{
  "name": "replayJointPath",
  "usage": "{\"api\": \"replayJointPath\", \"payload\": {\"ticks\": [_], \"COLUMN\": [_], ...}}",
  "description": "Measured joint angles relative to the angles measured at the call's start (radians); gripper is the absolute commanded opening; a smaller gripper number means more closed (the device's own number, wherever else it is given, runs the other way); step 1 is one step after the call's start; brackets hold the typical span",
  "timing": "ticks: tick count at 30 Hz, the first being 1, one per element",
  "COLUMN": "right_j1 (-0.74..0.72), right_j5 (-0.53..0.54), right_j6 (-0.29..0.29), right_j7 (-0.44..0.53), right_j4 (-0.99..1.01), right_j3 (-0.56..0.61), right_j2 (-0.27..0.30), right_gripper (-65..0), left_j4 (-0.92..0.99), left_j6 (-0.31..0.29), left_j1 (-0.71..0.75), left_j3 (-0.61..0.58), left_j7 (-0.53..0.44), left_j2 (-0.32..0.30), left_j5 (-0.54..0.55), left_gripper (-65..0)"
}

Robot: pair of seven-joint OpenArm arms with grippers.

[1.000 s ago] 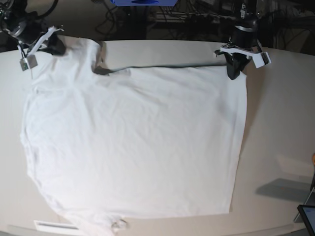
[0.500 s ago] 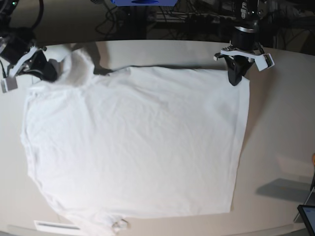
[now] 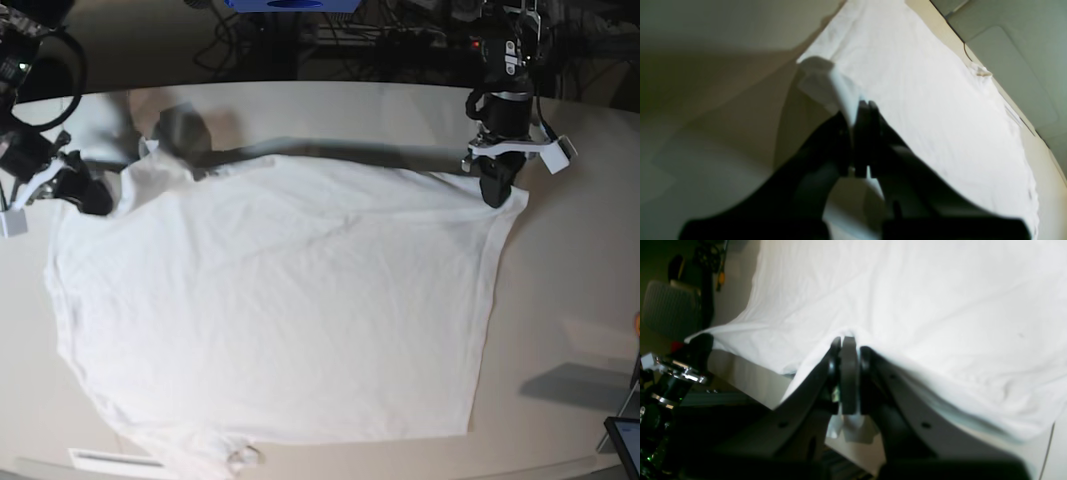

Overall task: Fold the T-shirt properly
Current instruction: 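Pull the lifted shirt edge across the shirt toward the hem with both grippers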

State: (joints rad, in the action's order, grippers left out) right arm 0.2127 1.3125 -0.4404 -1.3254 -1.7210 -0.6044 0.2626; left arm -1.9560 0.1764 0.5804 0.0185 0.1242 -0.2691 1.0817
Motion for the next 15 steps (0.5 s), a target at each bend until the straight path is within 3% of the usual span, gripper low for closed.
{"api": "replayJointPath", "payload": {"ticks": [3,6,11,15], "right_j1": [-0.041,-0.100,-0.185,-0.261], "right_j5": [-0.005,0.004,-0.007,-0.002], "right_j6": [0.001,0.001,0.001,0.004], "right_j7": [-0.010,0.000,-0.023,-0.011], "right_j4": [0.045,0.097,0.199,0.264], "right_j3": [0.003,0.002,0.010,0.071], "right_j2": [0.019,0.036,0.040,0.057], "right_gripper": [-64.9,-64.9,-64.9,-64.9], "left_j4": [0.000,0.002,0.004,0.045], "left_j6": [0.014,0.113,0.121,0.165], "left_j1": [-0.034,-0.076,-0.151,-0.200], "left_j3": [0.000,0.000,0.000,0.000], "left_j7": [0.000,0.004,0.003,-0.001], "left_j2": [0.000,-0.003,-0.003,-0.003], "left_j5": [0.041,0.072,0.075,0.075], "left_gripper": [-65.0,-65.0,-65.0,-65.0]}}
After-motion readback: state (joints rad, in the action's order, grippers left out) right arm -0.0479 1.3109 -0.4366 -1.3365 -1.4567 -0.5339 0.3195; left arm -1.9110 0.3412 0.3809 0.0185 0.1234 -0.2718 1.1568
